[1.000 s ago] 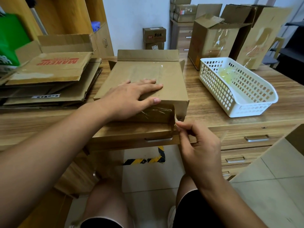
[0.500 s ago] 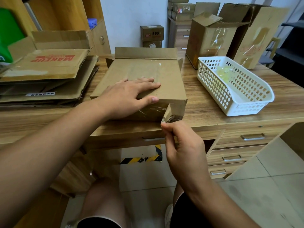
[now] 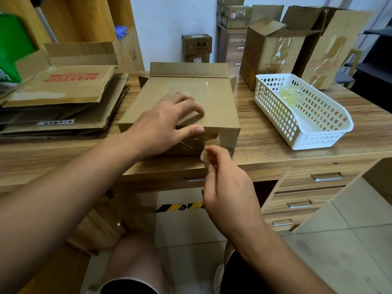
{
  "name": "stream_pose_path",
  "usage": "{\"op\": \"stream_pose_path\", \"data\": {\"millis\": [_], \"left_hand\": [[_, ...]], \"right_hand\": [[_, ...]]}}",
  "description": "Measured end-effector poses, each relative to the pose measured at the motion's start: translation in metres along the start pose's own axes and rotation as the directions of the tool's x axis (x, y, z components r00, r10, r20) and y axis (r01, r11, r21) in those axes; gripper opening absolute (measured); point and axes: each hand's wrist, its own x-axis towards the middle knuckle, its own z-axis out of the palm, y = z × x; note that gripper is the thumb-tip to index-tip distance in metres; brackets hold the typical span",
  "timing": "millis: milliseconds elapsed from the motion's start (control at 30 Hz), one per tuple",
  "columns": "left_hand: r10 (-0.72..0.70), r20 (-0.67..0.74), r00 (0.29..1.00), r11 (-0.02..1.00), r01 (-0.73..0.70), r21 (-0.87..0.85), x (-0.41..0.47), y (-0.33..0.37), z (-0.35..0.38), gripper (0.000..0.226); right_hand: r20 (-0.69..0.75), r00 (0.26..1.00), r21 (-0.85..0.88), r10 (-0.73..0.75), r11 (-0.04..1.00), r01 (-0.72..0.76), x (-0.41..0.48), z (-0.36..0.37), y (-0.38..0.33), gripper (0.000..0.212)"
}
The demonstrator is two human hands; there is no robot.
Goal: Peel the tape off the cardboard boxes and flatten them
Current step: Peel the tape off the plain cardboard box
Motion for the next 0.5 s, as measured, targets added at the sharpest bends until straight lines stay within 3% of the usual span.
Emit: {"op": "stream_pose_path", "data": {"millis": [100,233,367,500], "left_hand": [[0.106,-0.103,0.989,0.994,-0.108,-0.013,-0.007,0.008,0.004,0.025],[0.161,-0.181,0.970,0.987,-0.155,0.050,-0.015,0.025,0.001,0.032],[-0.095,0.076,0.993,0.991,0.086,0.105,-0.019,0.047,-0.001,0.065],[-0.140,0.193,0.971,0.990,0.141,0.006,-0.019,0.051,0.002,0.044]], "right_hand": [[0.071,0.989,0.205,0.130,0.968,-0.142,-0.002,-0.008,0.002,0.042],[0.089,0.980,0.326,0.176,0.925,-0.196,0.003,-0.015,0.013,0.037],[0.135,0.983,0.316,0.122,0.935,-0.159,0.002,-0.017,0.018,0.043],[0.139,0.985,0.388,0.105,0.909,-0.152,0.001,-0.015,0.026,0.051]]}}
